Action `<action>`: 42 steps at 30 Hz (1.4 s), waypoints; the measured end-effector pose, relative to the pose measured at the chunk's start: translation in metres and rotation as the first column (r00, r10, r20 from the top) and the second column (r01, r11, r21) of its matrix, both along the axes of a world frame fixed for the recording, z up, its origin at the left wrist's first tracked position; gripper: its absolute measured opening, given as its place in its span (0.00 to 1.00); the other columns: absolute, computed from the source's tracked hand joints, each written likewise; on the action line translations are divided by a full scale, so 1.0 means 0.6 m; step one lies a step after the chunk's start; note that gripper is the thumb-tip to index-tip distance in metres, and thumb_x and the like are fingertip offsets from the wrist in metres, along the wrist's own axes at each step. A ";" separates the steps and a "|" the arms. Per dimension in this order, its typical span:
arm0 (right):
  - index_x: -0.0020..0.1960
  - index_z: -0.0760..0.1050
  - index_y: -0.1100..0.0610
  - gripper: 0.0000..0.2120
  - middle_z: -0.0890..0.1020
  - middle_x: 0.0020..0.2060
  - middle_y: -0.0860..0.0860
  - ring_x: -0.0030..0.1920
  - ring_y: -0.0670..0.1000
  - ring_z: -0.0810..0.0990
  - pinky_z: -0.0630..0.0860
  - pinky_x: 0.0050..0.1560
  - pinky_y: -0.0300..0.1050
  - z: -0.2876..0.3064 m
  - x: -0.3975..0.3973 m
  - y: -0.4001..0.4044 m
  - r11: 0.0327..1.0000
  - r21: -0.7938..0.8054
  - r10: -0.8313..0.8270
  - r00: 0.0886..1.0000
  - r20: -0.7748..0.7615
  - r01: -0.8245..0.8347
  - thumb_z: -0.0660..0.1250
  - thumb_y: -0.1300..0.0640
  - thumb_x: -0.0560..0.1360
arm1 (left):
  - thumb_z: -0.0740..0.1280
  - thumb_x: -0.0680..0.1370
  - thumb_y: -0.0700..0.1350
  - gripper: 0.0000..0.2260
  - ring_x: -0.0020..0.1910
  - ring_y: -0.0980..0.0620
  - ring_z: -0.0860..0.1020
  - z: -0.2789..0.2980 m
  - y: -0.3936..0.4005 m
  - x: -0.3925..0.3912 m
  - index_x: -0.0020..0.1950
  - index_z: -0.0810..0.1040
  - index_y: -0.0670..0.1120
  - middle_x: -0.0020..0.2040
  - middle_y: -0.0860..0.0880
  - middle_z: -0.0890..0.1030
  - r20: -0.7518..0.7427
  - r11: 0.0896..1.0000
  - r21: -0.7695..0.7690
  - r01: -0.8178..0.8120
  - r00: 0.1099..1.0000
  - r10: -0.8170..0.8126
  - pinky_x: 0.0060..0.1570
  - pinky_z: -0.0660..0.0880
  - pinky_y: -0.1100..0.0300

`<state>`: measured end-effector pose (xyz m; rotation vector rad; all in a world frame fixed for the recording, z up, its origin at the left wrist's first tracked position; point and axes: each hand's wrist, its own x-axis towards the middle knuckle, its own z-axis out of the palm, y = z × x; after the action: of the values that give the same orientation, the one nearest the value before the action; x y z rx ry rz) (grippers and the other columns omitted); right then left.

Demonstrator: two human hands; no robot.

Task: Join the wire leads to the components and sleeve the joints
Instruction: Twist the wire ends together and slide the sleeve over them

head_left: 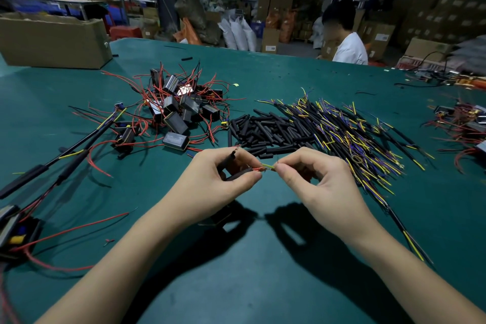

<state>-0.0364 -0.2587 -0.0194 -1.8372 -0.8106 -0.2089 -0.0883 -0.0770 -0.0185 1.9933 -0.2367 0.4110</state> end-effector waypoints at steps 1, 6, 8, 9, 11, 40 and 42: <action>0.40 0.81 0.57 0.06 0.79 0.33 0.44 0.33 0.42 0.73 0.69 0.38 0.35 -0.001 0.002 0.000 1.000 0.008 -0.001 1.000 -0.020 0.002 0.69 0.62 0.75 | 0.71 0.74 0.38 0.01 0.29 0.65 0.71 0.000 0.000 0.000 0.43 0.82 0.44 0.32 0.58 0.77 0.000 1.000 0.003 -0.004 1.000 0.004 0.33 0.65 0.75; 0.40 0.79 0.55 0.07 0.79 0.31 0.49 0.33 0.45 0.74 0.73 0.38 0.48 -0.008 0.009 0.000 1.000 0.029 -0.007 0.993 -0.114 0.010 0.68 0.59 0.77 | 0.71 0.74 0.38 0.03 0.32 0.64 0.74 0.001 0.002 -0.001 0.43 0.82 0.46 0.34 0.54 0.80 -0.023 1.000 0.014 -0.006 1.000 0.007 0.36 0.67 0.73; 0.41 0.78 0.55 0.07 0.79 0.33 0.54 0.34 0.48 0.73 0.72 0.38 0.52 -0.009 0.008 0.002 1.000 0.018 0.014 0.993 -0.121 -0.012 0.67 0.56 0.77 | 0.70 0.74 0.38 0.04 0.32 0.63 0.73 0.001 0.001 -0.002 0.43 0.81 0.46 0.35 0.50 0.81 -0.030 1.000 0.015 -0.011 0.999 0.011 0.36 0.68 0.72; 0.41 0.78 0.55 0.07 0.79 0.34 0.57 0.35 0.50 0.73 0.72 0.38 0.53 -0.009 0.007 0.003 1.000 0.012 0.029 0.991 -0.128 -0.028 0.67 0.54 0.76 | 0.70 0.74 0.38 0.04 0.31 0.63 0.72 0.001 0.000 -0.002 0.43 0.81 0.46 0.35 0.49 0.81 -0.031 1.000 0.016 -0.014 0.999 0.015 0.36 0.67 0.72; 0.42 0.78 0.56 0.07 0.78 0.35 0.60 0.34 0.50 0.71 0.70 0.37 0.54 -0.009 0.004 0.005 0.998 0.009 0.065 0.987 -0.144 -0.064 0.67 0.53 0.74 | 0.69 0.75 0.38 0.03 0.31 0.63 0.72 0.003 -0.002 -0.003 0.42 0.81 0.44 0.34 0.49 0.80 -0.022 0.999 0.026 -0.021 1.000 0.022 0.35 0.67 0.72; 0.39 0.78 0.53 0.08 0.81 0.35 0.47 0.39 0.50 0.79 0.73 0.43 0.53 0.000 -0.006 0.009 0.996 0.072 -0.048 0.994 -0.095 0.055 0.69 0.63 0.75 | 0.72 0.73 0.37 0.03 0.36 0.55 0.76 0.002 -0.006 -0.003 0.40 0.82 0.43 0.35 0.51 0.81 0.184 0.993 0.113 -0.040 0.983 0.019 0.37 0.70 0.66; 0.39 0.78 0.53 0.07 0.82 0.35 0.48 0.39 0.54 0.80 0.75 0.43 0.55 -0.004 -0.006 0.013 0.991 0.081 -0.100 0.989 -0.108 0.109 0.68 0.62 0.75 | 0.73 0.72 0.36 0.03 0.35 0.55 0.76 0.001 -0.006 0.000 0.40 0.82 0.43 0.35 0.50 0.81 0.185 0.989 0.147 -0.027 0.983 0.000 0.37 0.70 0.65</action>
<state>-0.0401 -0.2507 -0.0221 -1.7954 -0.6246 -0.2109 -0.0885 -0.0808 -0.0181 2.1048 -0.3803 0.6034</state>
